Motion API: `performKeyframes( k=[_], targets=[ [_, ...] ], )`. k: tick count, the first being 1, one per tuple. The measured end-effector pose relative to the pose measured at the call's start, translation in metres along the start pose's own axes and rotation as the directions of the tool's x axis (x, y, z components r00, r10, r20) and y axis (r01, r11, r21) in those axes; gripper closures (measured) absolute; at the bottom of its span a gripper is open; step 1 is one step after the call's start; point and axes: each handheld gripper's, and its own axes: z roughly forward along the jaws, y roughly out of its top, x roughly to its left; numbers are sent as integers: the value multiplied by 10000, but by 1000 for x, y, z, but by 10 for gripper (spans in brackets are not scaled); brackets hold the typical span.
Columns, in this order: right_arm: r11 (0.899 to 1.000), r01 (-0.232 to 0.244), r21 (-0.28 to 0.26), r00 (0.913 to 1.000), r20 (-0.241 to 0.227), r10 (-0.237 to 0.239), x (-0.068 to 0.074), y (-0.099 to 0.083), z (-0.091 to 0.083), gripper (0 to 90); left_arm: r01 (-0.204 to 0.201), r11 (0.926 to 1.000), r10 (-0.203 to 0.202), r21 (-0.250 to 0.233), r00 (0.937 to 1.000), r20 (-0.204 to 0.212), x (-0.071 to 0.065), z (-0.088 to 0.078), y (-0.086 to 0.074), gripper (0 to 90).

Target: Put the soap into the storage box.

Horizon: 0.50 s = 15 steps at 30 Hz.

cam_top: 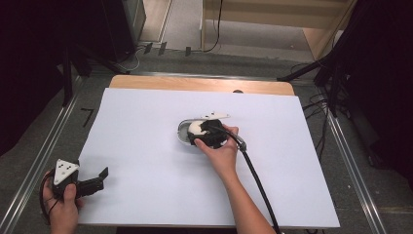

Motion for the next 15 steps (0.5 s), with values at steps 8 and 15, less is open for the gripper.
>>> performKeyframes(
  k=[8, 15],
  targets=[
    [10000, -15, 26, 9999, 132, 14, -1, 0, 1, 249, -2, 10000, 2, 13, 10000, 14, 0, 0, 0, 4],
    [9998, -192, -1, 9997, 181, 192, -2, -1, 0, 246, -5, 10000, 5, -21, 10000, 3, 0, 0, 0, 4]
  ],
)
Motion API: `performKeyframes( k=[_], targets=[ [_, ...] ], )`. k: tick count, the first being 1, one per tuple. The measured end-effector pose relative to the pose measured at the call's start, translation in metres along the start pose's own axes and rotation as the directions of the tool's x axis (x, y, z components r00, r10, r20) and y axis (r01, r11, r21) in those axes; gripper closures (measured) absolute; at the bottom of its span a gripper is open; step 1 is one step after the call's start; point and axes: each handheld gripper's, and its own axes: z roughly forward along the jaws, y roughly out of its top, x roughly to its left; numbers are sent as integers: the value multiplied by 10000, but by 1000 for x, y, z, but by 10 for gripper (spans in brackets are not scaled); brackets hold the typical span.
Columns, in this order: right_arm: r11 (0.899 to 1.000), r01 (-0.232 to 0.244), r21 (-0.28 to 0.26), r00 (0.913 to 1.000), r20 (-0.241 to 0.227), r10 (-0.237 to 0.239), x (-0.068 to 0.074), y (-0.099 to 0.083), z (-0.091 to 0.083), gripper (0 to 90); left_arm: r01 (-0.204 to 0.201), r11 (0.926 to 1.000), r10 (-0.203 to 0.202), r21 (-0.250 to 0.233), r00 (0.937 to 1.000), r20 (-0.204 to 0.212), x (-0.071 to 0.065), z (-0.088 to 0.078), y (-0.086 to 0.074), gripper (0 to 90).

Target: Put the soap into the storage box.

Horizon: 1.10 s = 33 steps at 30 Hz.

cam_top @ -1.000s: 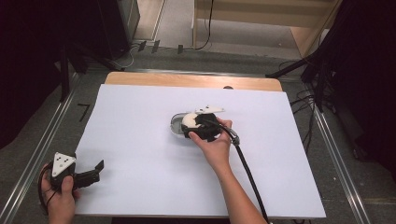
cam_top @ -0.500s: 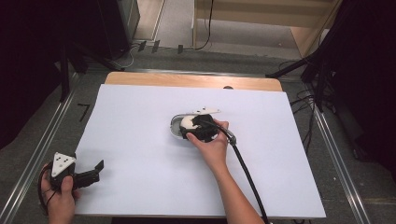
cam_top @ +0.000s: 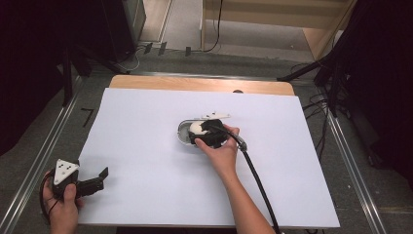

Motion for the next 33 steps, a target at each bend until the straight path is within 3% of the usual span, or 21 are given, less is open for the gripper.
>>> performKeyframes(
  k=[33],
  targets=[
    [9997, -182, -135, 9997, 140, 184, 0, -2, -4, 245, -40, 10000, 40, 30, 10000, 4, 0, 0, 0, 4]
  ],
)
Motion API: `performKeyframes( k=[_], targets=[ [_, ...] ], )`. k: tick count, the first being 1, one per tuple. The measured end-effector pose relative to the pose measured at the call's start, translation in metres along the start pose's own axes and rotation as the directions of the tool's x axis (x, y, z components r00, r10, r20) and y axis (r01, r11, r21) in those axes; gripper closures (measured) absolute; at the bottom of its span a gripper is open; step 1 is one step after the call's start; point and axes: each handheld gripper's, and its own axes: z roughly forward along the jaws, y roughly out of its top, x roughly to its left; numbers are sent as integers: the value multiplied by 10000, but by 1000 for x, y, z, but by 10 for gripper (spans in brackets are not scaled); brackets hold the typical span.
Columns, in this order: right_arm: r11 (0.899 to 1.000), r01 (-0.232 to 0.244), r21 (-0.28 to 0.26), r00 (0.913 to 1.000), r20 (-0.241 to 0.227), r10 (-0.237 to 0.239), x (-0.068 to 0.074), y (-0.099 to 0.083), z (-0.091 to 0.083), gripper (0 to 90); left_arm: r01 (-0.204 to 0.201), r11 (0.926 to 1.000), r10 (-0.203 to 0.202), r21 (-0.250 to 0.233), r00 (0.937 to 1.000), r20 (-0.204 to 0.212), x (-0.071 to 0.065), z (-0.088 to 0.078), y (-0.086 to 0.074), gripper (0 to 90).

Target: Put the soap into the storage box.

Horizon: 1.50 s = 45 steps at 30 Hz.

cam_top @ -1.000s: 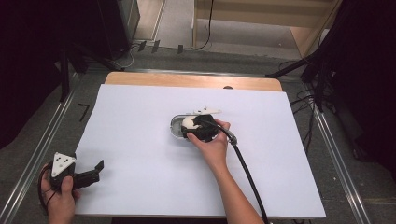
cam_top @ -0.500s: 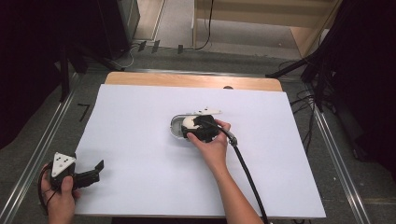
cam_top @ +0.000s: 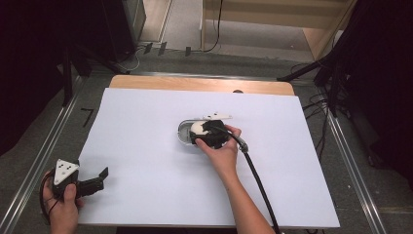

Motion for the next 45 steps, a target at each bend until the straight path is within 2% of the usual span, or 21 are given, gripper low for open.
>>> performKeyframes(
  k=[18, 36, 45],
  targets=[
    [9991, -102, -423, 9999, 122, 107, -5, 4, -11, 259, -22, 10000, 22, 17, 10000, -21, 0, 0, 0, 4],
    [9953, -175, -952, 9998, -63, 170, -8, 8, -28, 264, -30, 10000, 30, 49, 10000, -45, -1, 0, 0, 4],
    [9941, -249, -1052, 9997, 17, 252, -18, 2, -38, 263, -26, 10000, 26, 19, 10000, -41, -1, 0, 0, 4]
  ],
)
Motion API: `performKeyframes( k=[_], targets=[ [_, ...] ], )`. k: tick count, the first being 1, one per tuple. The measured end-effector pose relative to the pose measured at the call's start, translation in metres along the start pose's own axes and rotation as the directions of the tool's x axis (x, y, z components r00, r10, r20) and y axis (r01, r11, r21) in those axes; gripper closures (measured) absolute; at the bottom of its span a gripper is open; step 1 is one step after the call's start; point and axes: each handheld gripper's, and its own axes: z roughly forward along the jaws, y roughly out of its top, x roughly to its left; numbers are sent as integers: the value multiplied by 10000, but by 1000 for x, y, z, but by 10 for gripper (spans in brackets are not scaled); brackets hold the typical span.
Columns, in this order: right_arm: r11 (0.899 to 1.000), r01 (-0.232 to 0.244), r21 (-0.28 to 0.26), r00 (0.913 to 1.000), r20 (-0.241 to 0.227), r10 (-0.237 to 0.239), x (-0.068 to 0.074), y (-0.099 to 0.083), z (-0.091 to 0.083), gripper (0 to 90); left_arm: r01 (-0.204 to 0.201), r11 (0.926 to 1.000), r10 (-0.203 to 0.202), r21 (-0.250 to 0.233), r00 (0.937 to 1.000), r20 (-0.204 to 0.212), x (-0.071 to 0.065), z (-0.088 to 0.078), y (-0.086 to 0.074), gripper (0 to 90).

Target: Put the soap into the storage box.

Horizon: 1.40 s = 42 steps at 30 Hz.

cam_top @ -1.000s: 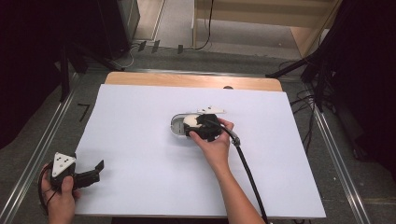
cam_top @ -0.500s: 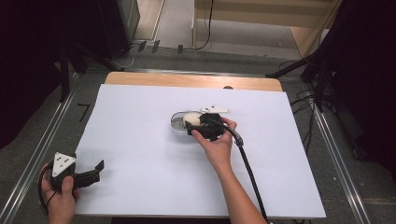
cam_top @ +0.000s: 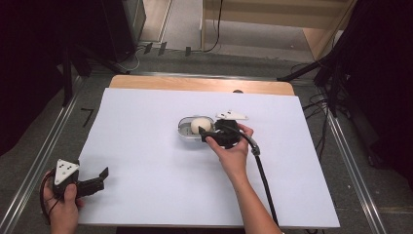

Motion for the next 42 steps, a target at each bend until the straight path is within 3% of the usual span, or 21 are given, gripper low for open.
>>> performKeyframes(
  k=[8, 22, 42],
  targets=[
    [9999, -63, -145, 9991, 407, 69, -14, -8, -13, 258, 1, 10000, -1, 21, 10000, -16, 0, 0, 0, 4],
    [9996, -211, -166, 9960, 860, 224, -38, -26, -32, 136, 8, 10000, -8, 6, 10000, -17, 0, 0, 0, 4],
    [9993, -300, -224, 9904, 1346, 328, -67, -51, -62, 131, 5, 10000, -5, 7, 10000, -33, 0, 0, 0, 4]
  ],
)
